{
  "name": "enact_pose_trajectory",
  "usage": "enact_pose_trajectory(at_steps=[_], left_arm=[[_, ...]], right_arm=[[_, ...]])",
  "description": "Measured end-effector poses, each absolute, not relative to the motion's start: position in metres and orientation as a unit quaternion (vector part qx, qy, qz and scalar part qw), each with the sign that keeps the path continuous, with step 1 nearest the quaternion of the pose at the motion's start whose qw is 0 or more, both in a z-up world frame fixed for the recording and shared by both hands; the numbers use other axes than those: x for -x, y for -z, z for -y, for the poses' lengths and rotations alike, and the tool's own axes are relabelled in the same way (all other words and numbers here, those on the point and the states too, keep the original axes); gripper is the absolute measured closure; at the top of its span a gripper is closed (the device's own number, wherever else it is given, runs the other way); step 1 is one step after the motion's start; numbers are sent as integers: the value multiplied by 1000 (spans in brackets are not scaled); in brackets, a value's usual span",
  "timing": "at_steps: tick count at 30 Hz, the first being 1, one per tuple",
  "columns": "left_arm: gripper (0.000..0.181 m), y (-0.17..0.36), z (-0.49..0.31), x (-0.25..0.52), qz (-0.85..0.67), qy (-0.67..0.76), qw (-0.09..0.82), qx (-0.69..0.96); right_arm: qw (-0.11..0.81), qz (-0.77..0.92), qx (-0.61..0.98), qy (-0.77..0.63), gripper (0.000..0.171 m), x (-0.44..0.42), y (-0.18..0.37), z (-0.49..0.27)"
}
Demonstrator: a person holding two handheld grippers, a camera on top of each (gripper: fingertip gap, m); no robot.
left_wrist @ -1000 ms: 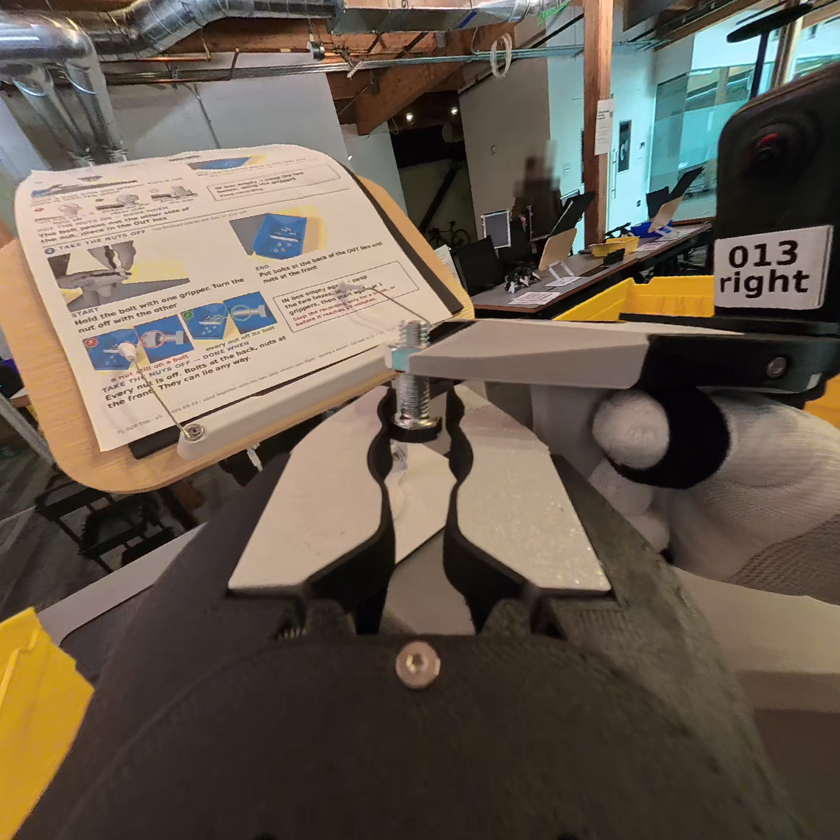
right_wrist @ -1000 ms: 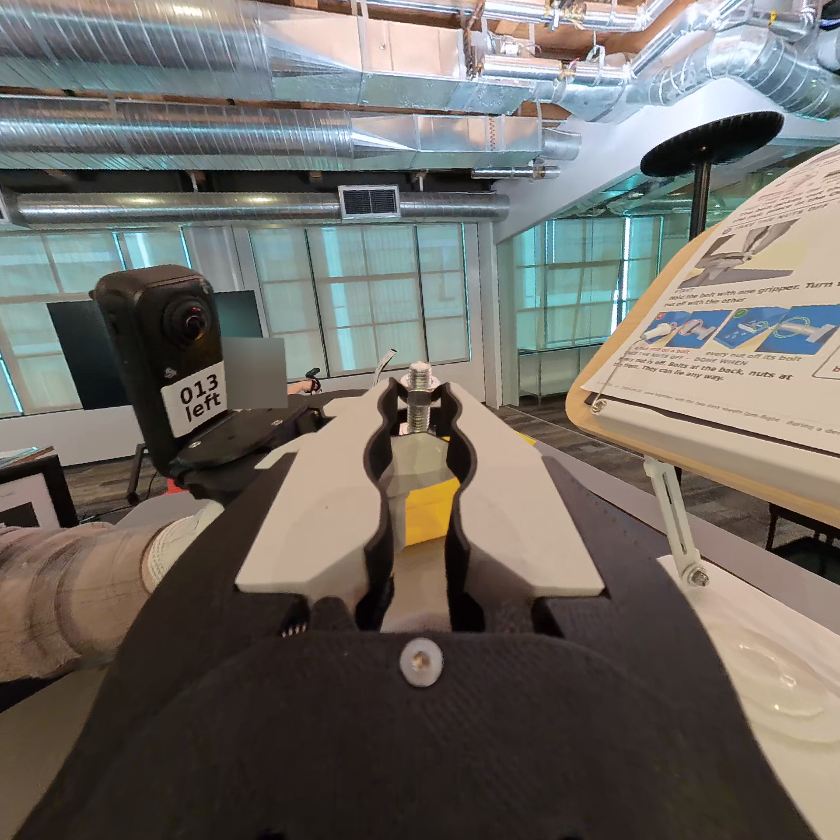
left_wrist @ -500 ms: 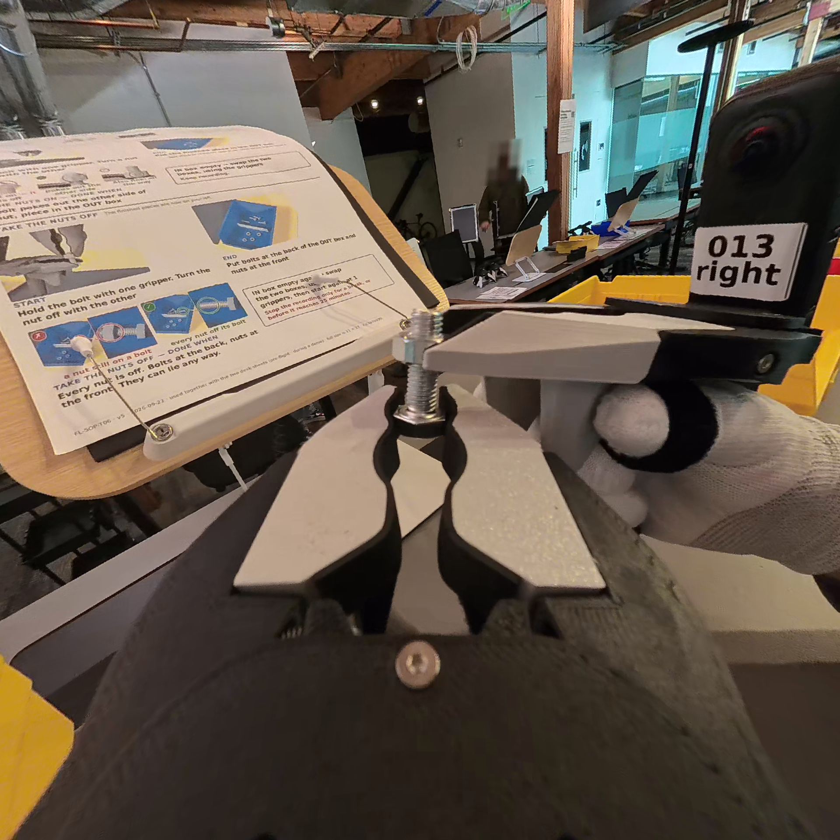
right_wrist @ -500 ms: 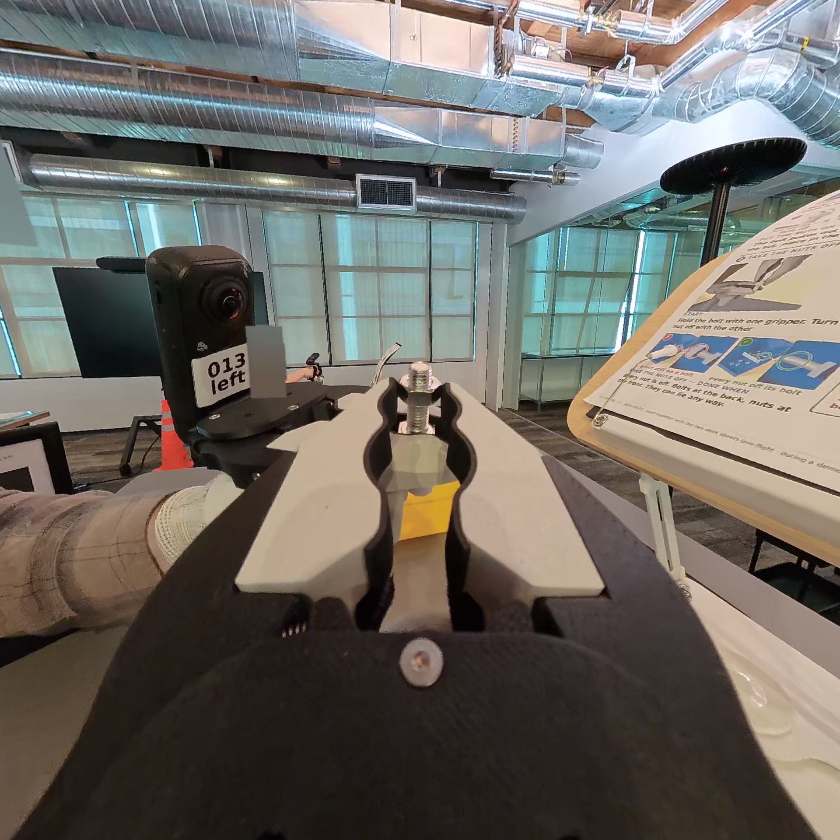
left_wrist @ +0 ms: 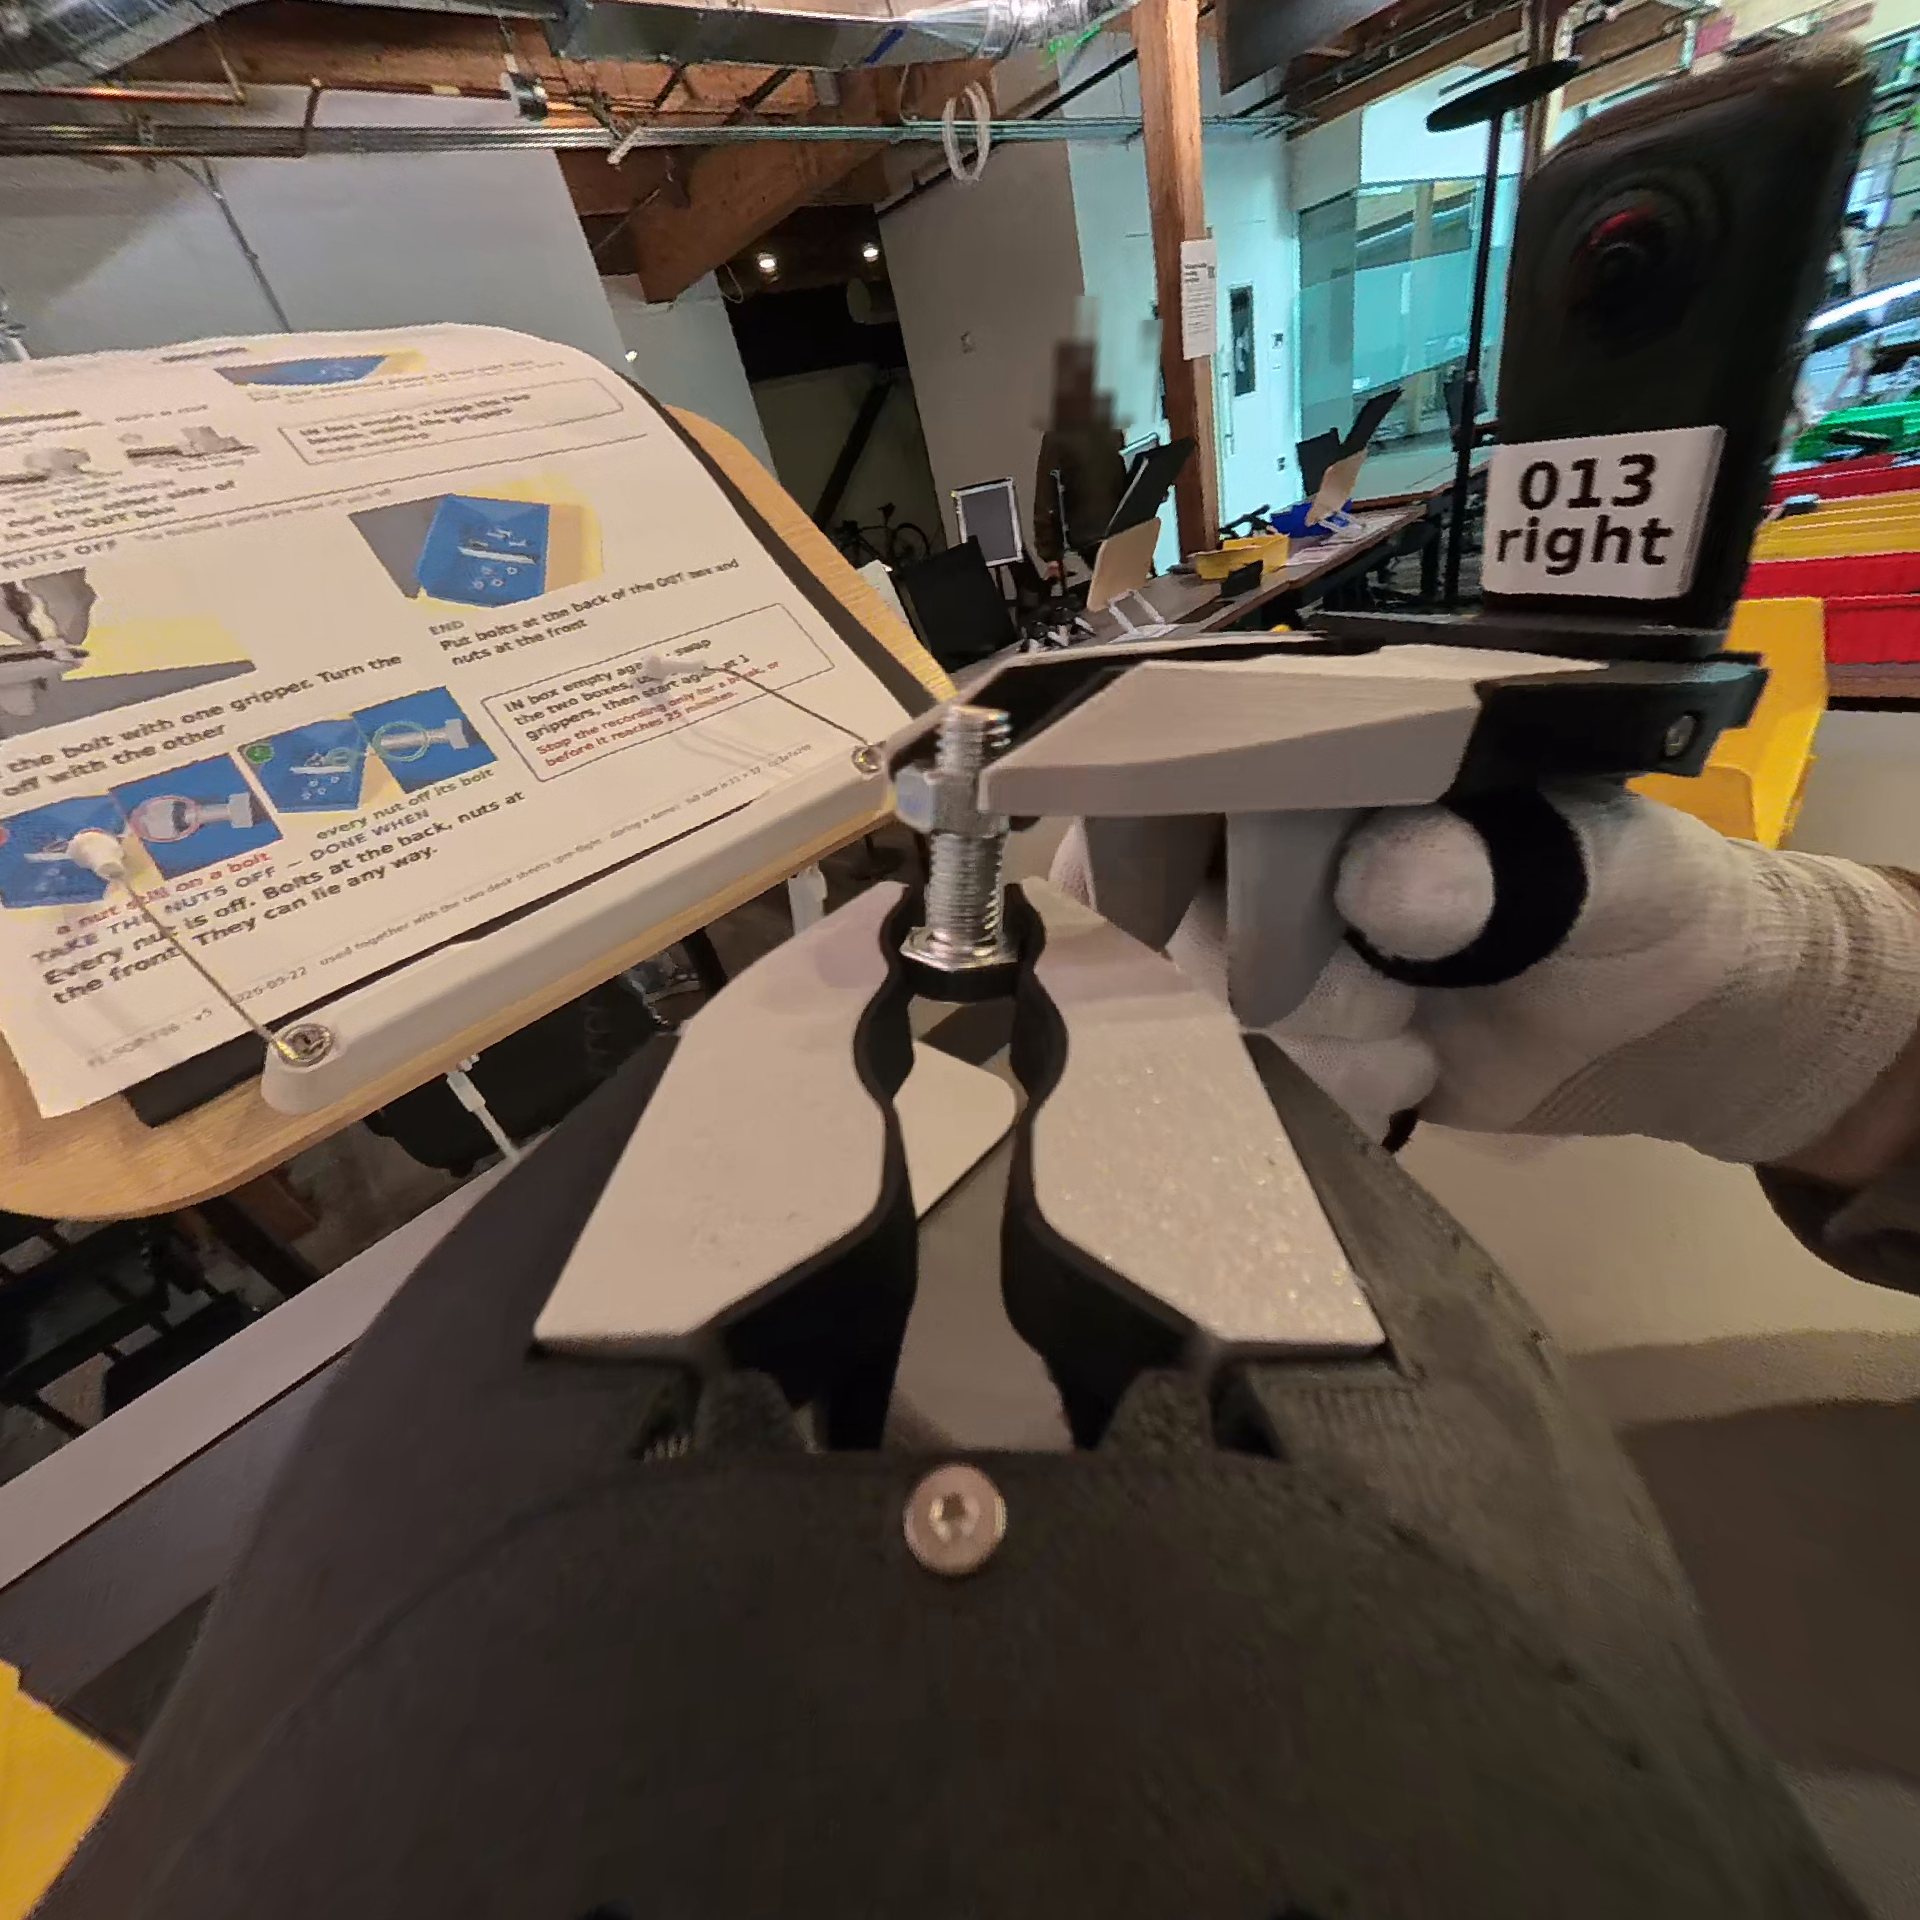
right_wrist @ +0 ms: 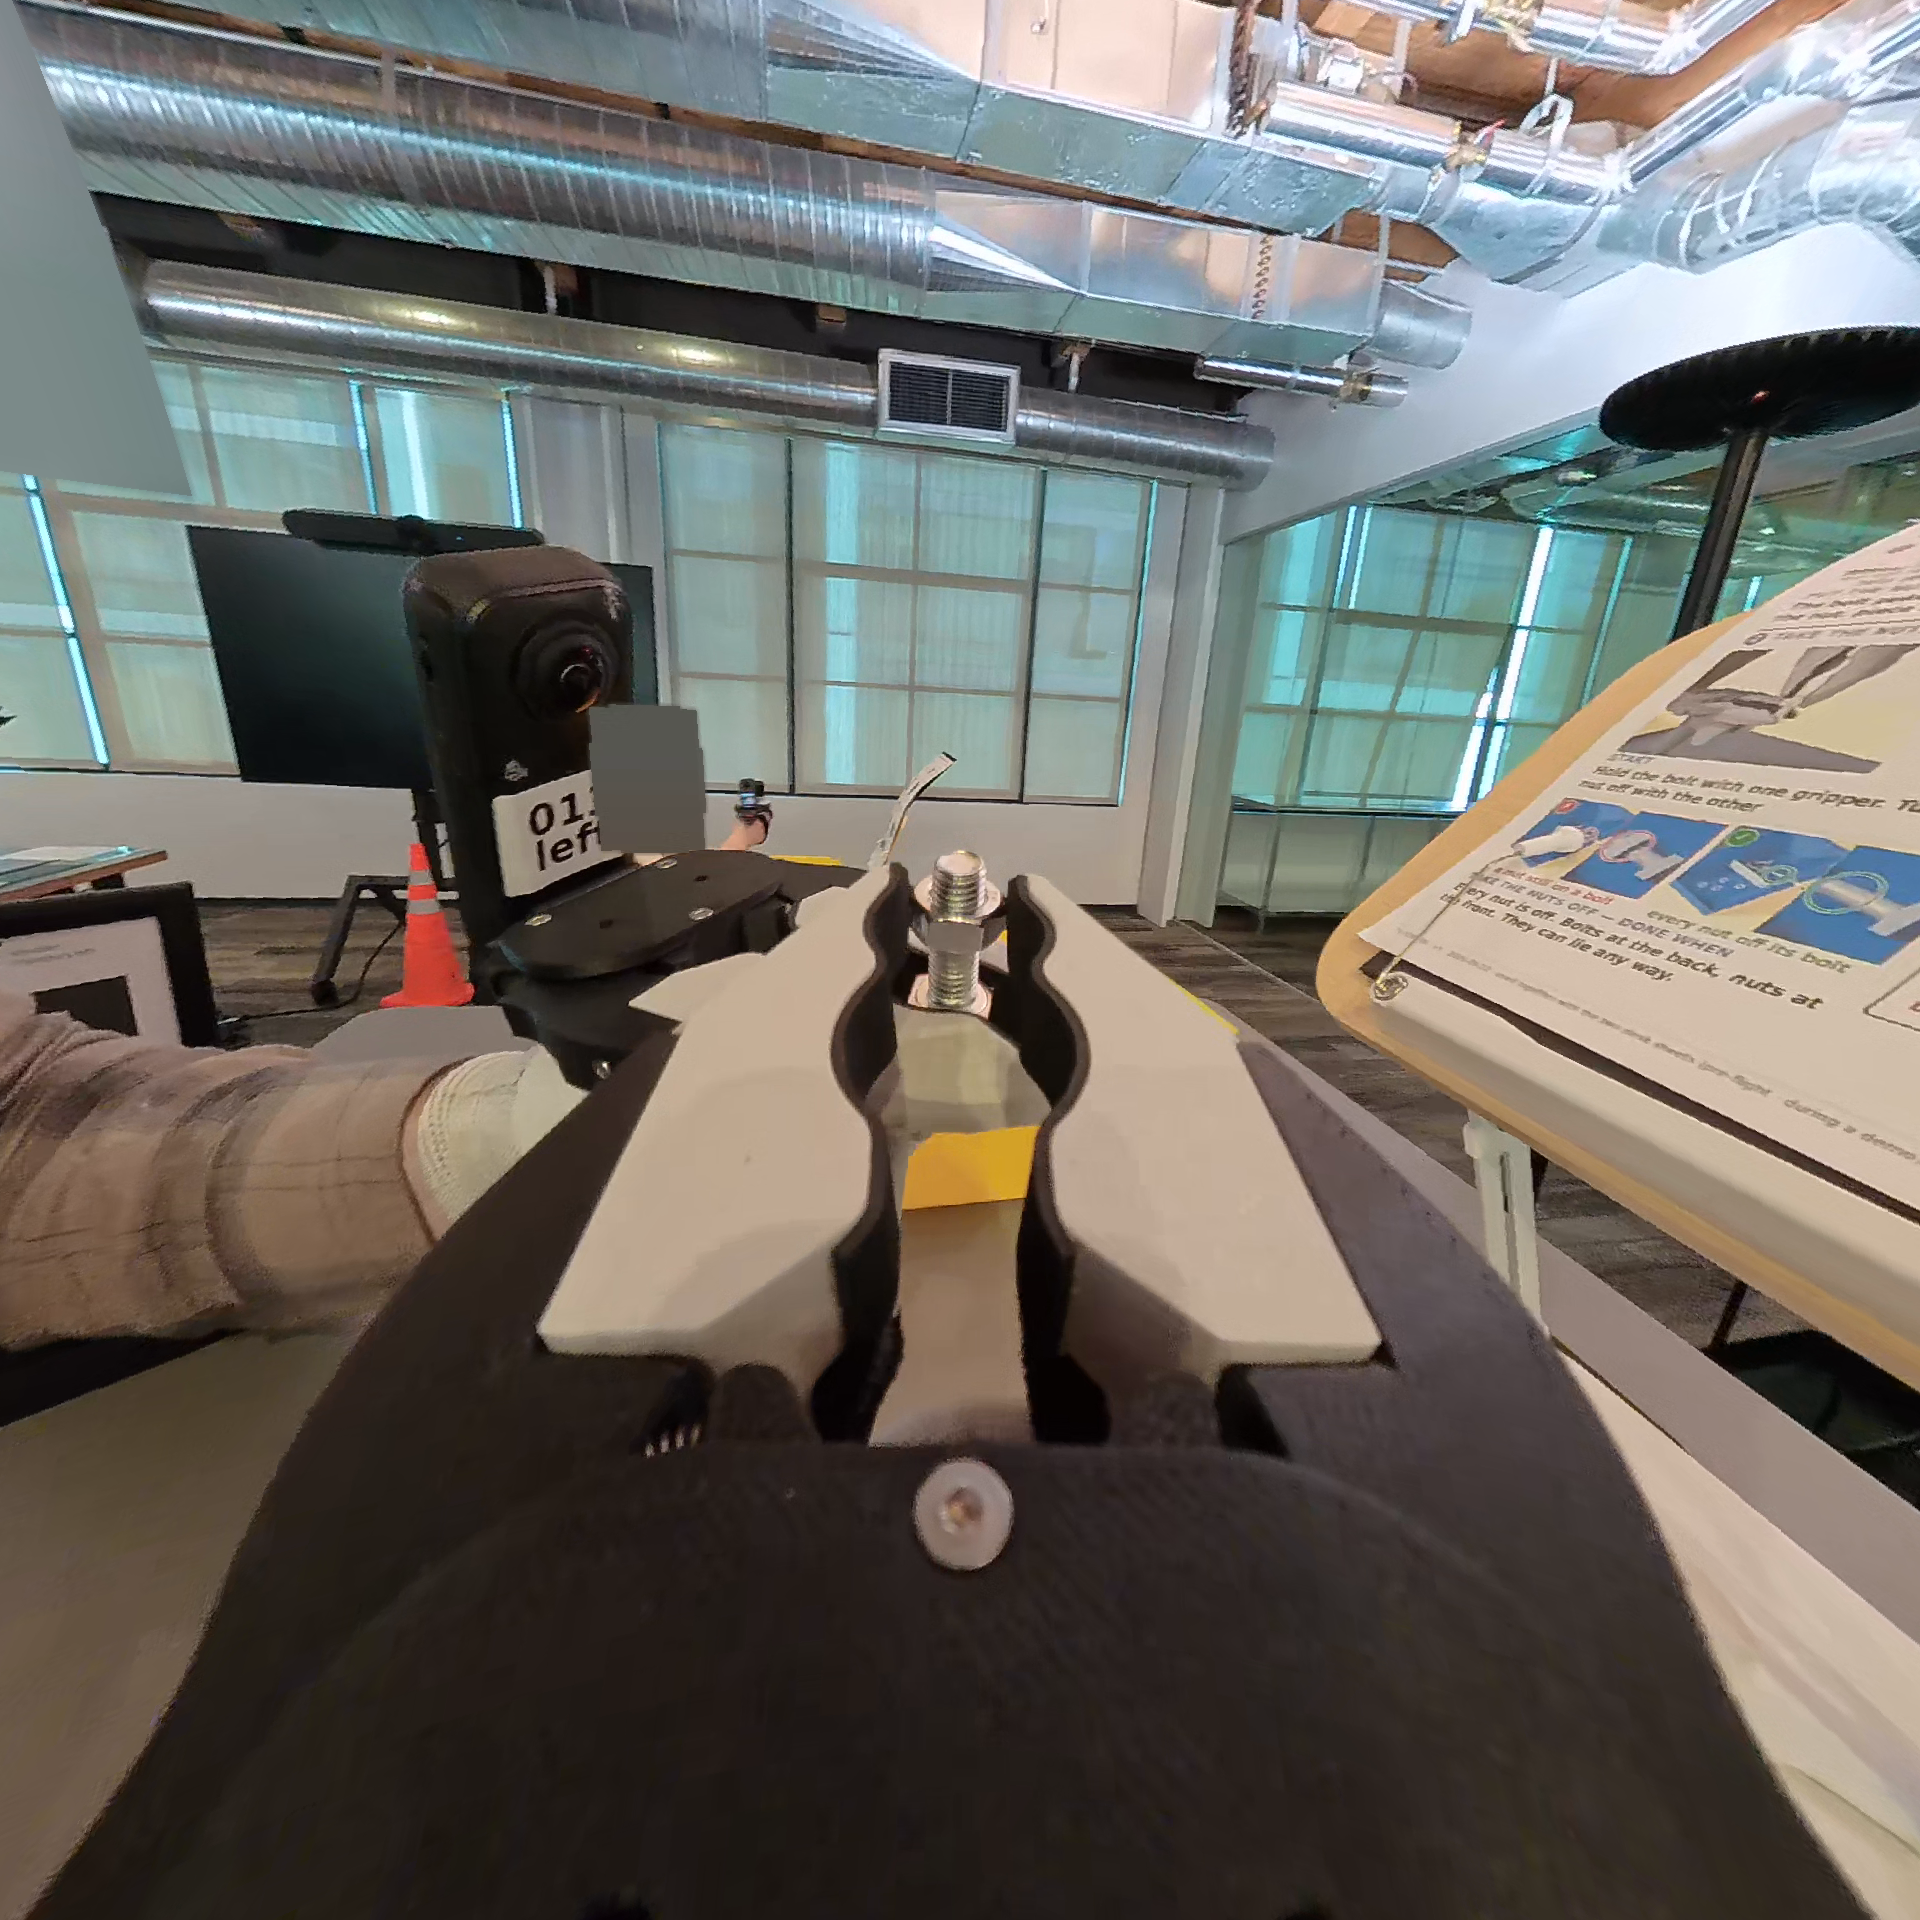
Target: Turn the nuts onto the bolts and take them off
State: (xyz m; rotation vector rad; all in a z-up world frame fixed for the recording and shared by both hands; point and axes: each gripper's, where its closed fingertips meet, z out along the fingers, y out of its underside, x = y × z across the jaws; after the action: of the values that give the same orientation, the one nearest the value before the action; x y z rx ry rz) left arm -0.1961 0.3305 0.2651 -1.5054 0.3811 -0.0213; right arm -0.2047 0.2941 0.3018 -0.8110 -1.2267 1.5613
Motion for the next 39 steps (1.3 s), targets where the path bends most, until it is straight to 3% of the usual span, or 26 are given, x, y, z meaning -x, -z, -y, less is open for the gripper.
enact_pose_trajectory(at_steps=[22,23,25,26,39], left_arm=[[167,-261,-323,184,-227,54,686,689],[167,-263,-323,186,-215,54,693,686],[167,-266,-325,190,-189,70,702,683],[167,-266,-325,192,-180,77,705,682],[167,-269,-325,193,-162,100,715,673]], right_arm=[[446,547,311,-636,155,195,-300,-287],[452,541,316,-635,153,196,-301,-289],[469,528,331,-626,131,199,-304,-296],[469,529,332,-624,130,199,-304,-296],[480,525,354,-607,136,204,-302,-302]])
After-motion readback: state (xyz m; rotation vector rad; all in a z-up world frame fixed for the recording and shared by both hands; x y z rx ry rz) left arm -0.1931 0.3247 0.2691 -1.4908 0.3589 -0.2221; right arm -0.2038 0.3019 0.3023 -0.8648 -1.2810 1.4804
